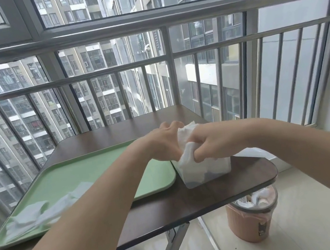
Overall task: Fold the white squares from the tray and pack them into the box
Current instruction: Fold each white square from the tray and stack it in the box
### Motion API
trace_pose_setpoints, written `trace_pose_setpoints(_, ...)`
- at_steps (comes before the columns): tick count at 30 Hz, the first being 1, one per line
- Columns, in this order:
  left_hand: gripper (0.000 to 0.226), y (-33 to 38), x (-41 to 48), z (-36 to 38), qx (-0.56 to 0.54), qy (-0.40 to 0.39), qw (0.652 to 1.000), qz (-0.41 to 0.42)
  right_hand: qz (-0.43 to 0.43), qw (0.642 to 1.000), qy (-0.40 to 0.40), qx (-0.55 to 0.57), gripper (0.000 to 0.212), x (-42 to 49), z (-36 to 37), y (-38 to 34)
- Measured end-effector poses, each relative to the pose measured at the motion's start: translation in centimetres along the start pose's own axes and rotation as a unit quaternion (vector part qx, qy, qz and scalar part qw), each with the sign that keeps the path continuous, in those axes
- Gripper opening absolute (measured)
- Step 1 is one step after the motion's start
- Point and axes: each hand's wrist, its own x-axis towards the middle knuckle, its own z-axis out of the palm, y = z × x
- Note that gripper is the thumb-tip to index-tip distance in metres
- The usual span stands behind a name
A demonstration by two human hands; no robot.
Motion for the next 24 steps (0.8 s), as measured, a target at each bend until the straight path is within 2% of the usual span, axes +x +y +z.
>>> trace_pose_setpoints(5, 0.108, 0.0, 0.1, 0.2, 0.004, 0.000, 1.000, -0.008, 0.047, 0.996, -0.028, -0.071, 0.018, 0.3, -0.7, -1.0)
trace_pose_setpoints(8, 0.106, 0.0, 0.1, 0.2, 0.002, 0.002, 1.000, -0.010, 0.038, 0.992, -0.034, -0.118, 0.029, 0.4, -0.5, -1.6)
trace_pose_setpoints(11, 0.106, 0.1, 0.1, 0.1, 0.000, -0.003, 1.000, -0.012, 0.040, 0.986, -0.044, -0.157, 0.029, 0.3, -0.3, -1.8)
trace_pose_setpoints(15, 0.111, 0.2, -0.1, -0.3, -0.014, -0.017, 1.000, -0.019, 0.062, 0.986, -0.076, -0.135, 0.028, -0.4, -0.6, -1.6)
trace_pose_setpoints(17, 0.111, 0.2, -0.2, -0.3, -0.017, -0.023, 0.999, -0.021, 0.062, 0.990, -0.078, -0.104, 0.018, -0.9, -0.6, -1.3)
trace_pose_setpoints(20, 0.104, 0.1, 0.0, -0.2, -0.022, -0.022, 0.999, -0.018, 0.034, 0.994, -0.032, -0.102, 0.022, -0.7, -0.5, -0.4)
trace_pose_setpoints(24, 0.103, -0.1, 0.2, -0.1, -0.028, -0.028, 0.999, -0.014, -0.013, 0.993, 0.053, -0.108, 0.005, -0.5, -0.6, 0.6)
